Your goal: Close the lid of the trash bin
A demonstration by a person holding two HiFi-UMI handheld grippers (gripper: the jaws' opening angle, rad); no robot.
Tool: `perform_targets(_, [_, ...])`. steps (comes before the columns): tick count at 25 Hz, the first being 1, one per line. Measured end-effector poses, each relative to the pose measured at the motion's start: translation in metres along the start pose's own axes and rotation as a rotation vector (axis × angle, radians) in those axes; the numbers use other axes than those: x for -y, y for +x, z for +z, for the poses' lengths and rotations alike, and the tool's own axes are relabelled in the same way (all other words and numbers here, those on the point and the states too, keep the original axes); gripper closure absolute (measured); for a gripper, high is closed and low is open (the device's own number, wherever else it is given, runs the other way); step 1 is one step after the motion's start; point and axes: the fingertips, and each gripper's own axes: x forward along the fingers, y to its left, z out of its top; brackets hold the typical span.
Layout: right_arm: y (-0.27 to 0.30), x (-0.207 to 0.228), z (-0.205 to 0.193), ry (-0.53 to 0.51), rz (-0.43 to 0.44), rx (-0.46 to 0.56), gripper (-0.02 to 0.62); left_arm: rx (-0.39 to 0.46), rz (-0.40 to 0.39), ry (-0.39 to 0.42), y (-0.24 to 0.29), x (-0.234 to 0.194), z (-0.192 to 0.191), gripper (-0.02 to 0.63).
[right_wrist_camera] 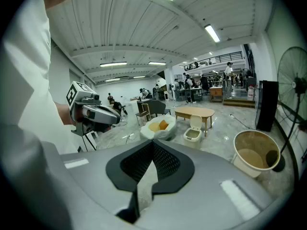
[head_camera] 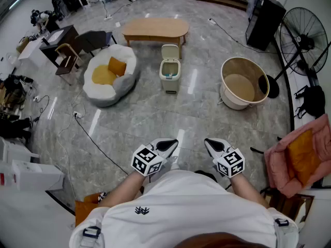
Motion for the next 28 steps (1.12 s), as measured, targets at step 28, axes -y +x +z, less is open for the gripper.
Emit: perform_targets(28, [0.232,0.334,0.184,-0.06,0.148,-0.014,0.532,0.08,0.237,-0.071,0.232,-0.337,0.23,0.522])
